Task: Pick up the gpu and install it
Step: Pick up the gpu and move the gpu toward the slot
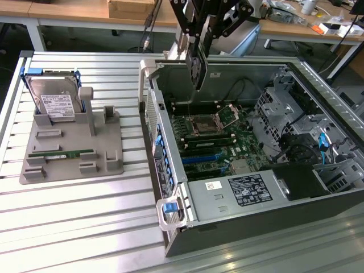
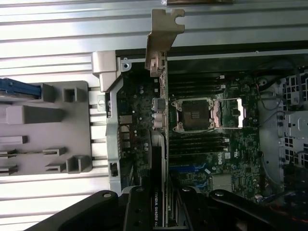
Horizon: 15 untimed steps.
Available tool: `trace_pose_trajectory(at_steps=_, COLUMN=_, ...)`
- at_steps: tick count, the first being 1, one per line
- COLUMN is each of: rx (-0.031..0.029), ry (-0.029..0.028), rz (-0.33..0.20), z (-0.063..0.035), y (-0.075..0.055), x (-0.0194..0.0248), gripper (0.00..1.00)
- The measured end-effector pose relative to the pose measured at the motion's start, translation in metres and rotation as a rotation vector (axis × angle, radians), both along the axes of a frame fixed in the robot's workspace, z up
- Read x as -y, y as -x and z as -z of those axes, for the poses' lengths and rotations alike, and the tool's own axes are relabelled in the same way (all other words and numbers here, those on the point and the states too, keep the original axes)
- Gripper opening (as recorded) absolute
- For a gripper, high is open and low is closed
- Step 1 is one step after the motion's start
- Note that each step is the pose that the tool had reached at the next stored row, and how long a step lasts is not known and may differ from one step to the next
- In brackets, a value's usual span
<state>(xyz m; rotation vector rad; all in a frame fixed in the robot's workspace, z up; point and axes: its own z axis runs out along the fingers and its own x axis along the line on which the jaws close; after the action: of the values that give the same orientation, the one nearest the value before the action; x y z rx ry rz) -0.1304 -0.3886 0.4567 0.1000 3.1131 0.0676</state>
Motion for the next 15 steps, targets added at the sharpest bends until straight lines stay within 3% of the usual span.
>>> trace_pose_trajectory(at_steps=15, rx=0.0, ry=0.0008, rz=0.0, z=0.0, y=-0.036, x=0.0, gripper=0.26)
